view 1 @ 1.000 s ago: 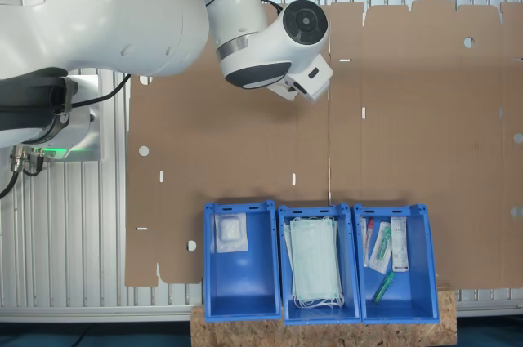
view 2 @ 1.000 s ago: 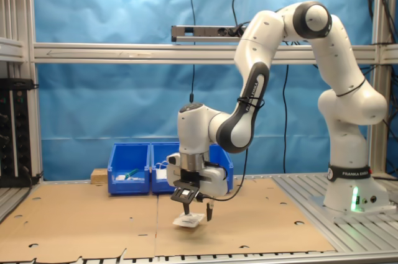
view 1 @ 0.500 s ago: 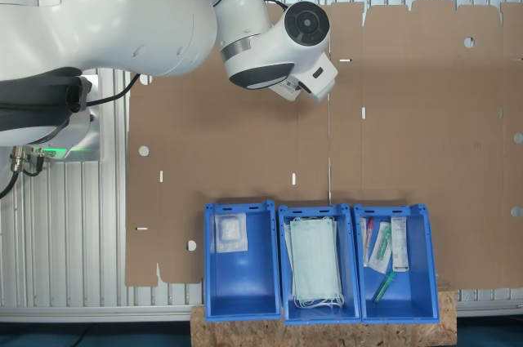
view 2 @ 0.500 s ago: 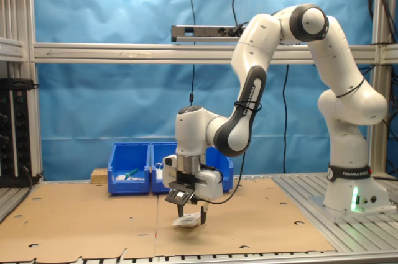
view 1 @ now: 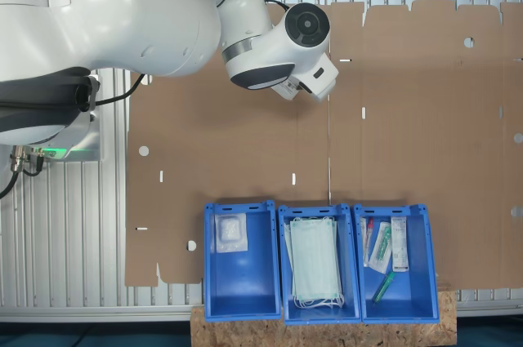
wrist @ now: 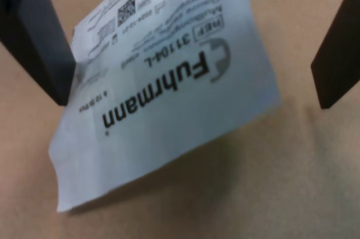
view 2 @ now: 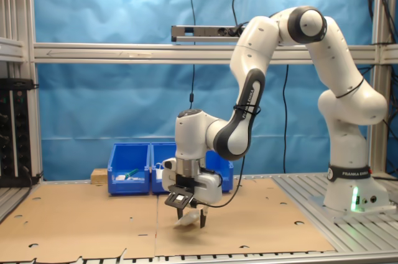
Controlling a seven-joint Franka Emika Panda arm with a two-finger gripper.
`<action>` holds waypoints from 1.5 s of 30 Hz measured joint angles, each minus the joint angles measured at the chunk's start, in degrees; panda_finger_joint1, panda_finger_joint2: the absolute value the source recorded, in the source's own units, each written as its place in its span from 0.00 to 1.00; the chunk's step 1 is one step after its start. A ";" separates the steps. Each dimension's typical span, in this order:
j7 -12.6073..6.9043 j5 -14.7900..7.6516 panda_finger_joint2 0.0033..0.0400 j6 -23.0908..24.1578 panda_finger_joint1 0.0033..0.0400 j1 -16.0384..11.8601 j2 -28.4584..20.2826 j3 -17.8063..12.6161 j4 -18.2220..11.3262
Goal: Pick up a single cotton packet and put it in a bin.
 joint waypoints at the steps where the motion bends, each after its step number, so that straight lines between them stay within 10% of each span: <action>1: 0.00 0.00 1.00 0.05 1.00 0.00 0.16 0.00 0.01; 45: 0.00 0.00 1.00 0.68 1.00 0.00 1.43 0.00 0.01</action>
